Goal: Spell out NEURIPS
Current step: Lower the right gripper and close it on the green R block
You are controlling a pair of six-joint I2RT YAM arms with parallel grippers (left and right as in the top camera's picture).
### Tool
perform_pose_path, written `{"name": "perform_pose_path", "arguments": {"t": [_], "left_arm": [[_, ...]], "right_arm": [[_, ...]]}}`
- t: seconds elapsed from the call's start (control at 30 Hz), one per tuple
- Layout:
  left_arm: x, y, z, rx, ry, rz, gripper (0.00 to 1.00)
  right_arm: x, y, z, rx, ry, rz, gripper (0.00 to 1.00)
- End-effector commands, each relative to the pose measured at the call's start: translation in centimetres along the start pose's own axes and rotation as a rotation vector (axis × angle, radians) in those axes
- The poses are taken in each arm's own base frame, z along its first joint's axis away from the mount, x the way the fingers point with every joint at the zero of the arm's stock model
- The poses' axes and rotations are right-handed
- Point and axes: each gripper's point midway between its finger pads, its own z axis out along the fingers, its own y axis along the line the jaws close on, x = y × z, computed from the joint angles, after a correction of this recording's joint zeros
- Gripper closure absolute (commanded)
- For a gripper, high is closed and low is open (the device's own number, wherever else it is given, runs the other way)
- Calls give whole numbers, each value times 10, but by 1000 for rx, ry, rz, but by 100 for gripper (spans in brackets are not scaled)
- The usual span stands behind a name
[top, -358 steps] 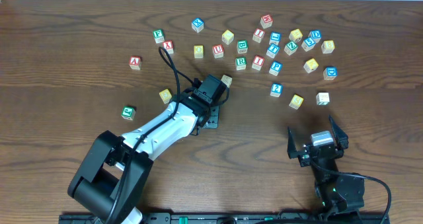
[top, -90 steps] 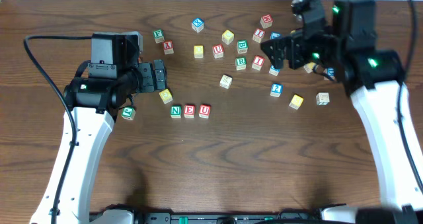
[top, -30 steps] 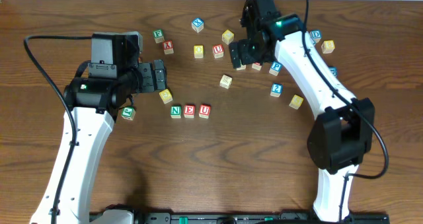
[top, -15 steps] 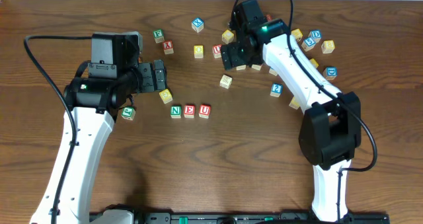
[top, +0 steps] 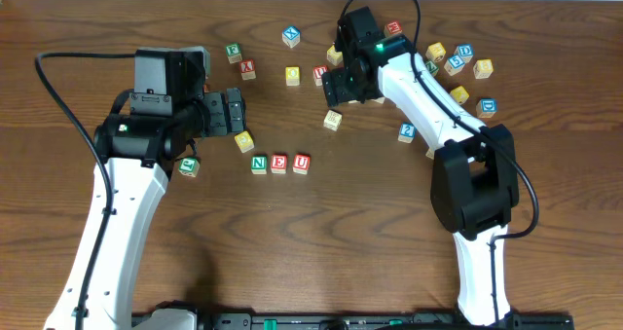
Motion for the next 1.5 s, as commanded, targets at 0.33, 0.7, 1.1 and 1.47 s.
{"name": "perform_pose_path", "arguments": {"t": [0.33, 0.7, 1.1, 1.47], "left_arm": [[-9, -3, -8, 11, -31, 9, 2], [-9, -3, -8, 11, -31, 9, 2], [-9, -3, -8, 11, -31, 9, 2], [-9, -3, -8, 11, -31, 9, 2]], "right_arm": [[-9, -10, 4, 126, -50, 71, 18], [-11, -9, 3, 157, -74, 112, 23], [-2, -16, 10, 166, -30, 131, 21], [13, -25, 29, 167, 37, 143, 24]]}}
